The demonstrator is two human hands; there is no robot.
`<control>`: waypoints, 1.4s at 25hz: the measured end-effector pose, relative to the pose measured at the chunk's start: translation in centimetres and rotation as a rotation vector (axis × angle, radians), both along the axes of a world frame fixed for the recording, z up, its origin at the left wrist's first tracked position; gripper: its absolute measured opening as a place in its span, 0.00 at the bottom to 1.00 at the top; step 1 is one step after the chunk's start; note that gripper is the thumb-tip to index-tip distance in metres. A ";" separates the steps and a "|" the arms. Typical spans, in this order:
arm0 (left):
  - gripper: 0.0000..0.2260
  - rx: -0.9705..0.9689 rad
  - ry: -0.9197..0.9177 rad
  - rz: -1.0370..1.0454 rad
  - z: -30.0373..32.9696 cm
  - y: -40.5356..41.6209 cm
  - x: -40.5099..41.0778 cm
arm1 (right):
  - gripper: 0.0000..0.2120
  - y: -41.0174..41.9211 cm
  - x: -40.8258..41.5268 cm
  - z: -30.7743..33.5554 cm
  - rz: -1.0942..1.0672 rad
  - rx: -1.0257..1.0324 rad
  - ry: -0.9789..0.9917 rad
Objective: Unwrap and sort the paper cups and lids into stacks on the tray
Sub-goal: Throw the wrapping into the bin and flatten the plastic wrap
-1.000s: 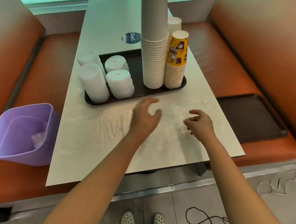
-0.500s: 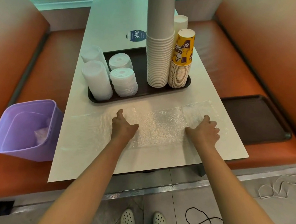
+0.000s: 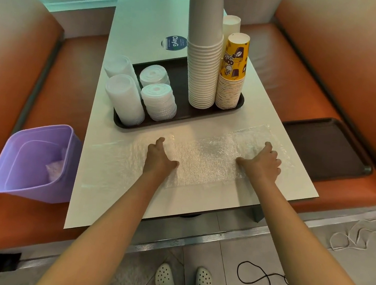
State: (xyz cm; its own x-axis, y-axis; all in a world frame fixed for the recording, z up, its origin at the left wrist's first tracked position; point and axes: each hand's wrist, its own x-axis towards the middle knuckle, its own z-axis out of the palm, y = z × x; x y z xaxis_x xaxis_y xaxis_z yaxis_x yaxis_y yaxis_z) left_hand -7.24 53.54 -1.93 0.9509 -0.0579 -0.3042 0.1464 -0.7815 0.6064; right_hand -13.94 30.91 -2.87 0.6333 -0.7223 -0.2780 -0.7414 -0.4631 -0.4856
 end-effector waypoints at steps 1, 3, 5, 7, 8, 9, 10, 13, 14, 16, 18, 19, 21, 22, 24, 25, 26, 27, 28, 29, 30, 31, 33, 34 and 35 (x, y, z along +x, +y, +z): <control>0.36 0.034 -0.014 -0.013 0.1 0.0 -0.1 | 0.43 -0.1 0.1 0.1 -0.016 0.008 0.008; 0.33 0.217 -0.191 -0.117 0.3 -0.2 -0.6 | 0.39 -0.3 0.3 0.3 -0.034 0.011 0.044; 0.27 0.342 -0.422 -0.377 0.0 -0.8 -1.5 | 0.32 -0.5 0.4 0.5 -0.020 0.020 0.072; 0.23 0.333 -0.387 -0.627 -0.8 -1.4 -2.2 | 0.22 -0.5 0.4 0.6 -0.008 0.046 0.039; 0.23 0.326 -0.308 -0.678 -1.3 -1.4 -2.4 | 0.16 -0.5 0.5 0.6 -0.009 0.070 -0.009; 0.23 0.314 -0.244 -0.691 -2.0 -1.2 -2.4 | 0.11 -0.5 0.4 0.8 -0.009 0.100 -0.070; 0.23 0.302 -0.219 -0.686 -2.4 -1.0 -2.2 | 0.08 -0.4 0.4 1.1 -0.003 0.138 -0.133; 0.23 0.307 -0.227 -0.678 -3.0 -0.7 -1.9 | 0.07 0.9 0.5 2.7 0.056 0.240 -0.305; 0.23 0.312 -0.232 -0.679 -3.0 -0.7 -1.8 | 0.08 2.0 0.6 3.2 0.106 0.244 -0.349; 0.23 0.346 -0.247 -0.695 -3.1 -0.9 -1.9 | 0.11 4.6 0.6 3.9 0.261 0.174 -0.376; 0.22 0.326 -0.213 -0.710 -3.3 -1.0 -1.6 | 0.12 7.1 0.8 3.7 0.404 0.075 -0.335; 0.21 0.230 -0.191 -0.687 -3.2 -0.9 -1.5 | 0.13 8.0 0.9 3.3 0.448 0.058 -0.307; 0.15 -0.132 -0.244 -0.493 -2.9 -0.9 -1.5 | 0.12 9.3 1.1 2.4 0.484 0.088 -0.254; 0.12 -0.274 -0.306 -0.327 -2.7 -1.0 -1.4 | 0.13 9.7 1.1 2.0 0.490 0.101 -0.231; 0.10 -0.513 -0.240 0.001 -1.8 -1.3 -1.1 | 0.15 10.1 1.0 1.6 0.508 0.099 -0.182; 0.08 -0.645 -0.083 0.119 -1.2 -1.6 -1.0 | 0.16 10.2 1.0 1.4 0.522 0.101 -0.163; 0.07 -0.742 0.094 0.197 -0.8 -1.9 -0.7 | 0.16 10.2 1.0 1.2 0.534 0.116 -0.157; 0.08 -0.789 0.241 0.242 -0.5 -2.1 -0.4 | 0.16 10.3 0.9 1.1 0.543 0.147 -0.162; 0.12 -0.793 0.341 0.256 -0.4 -2.2 -0.2 | 0.16 10.3 0.8 1.1 0.551 0.199 -0.171; 0.15 -0.791 0.395 0.266 -0.4 -2.2 0.1 | 0.16 10.3 0.8 1.1 0.562 0.271 -0.180; 0.16 -0.769 0.399 0.263 -0.3 -2.1 0.2 | 0.16 10.3 0.9 1.2 0.580 0.343 -0.184; 0.17 -0.731 0.373 0.260 -0.2 -2.0 0.5 | 0.16 10.2 0.9 1.4 0.607 0.380 -0.184; 0.19 -0.679 0.304 0.285 -0.2 -1.8 1.0 | 0.14 9.8 0.9 1.8 0.624 0.310 -0.253; 0.20 -0.655 0.280 0.291 0.0 -1.7 1.2 | 0.14 9.3 0.9 1.7 0.606 0.186 -0.320; 0.19 -0.620 0.260 0.287 0.1 -1.4 1.4 | 0.14 8.8 1.0 1.5 0.595 0.040 -0.373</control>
State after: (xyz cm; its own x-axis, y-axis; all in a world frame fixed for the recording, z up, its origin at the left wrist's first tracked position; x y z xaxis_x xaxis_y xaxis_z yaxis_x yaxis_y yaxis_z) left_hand -5.81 52.10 -1.85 0.8562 -0.0522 -0.5140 0.4931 -0.2148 0.8431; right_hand -12.89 39.69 -1.41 0.9759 -0.2175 0.0154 -0.1486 -0.7150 -0.6831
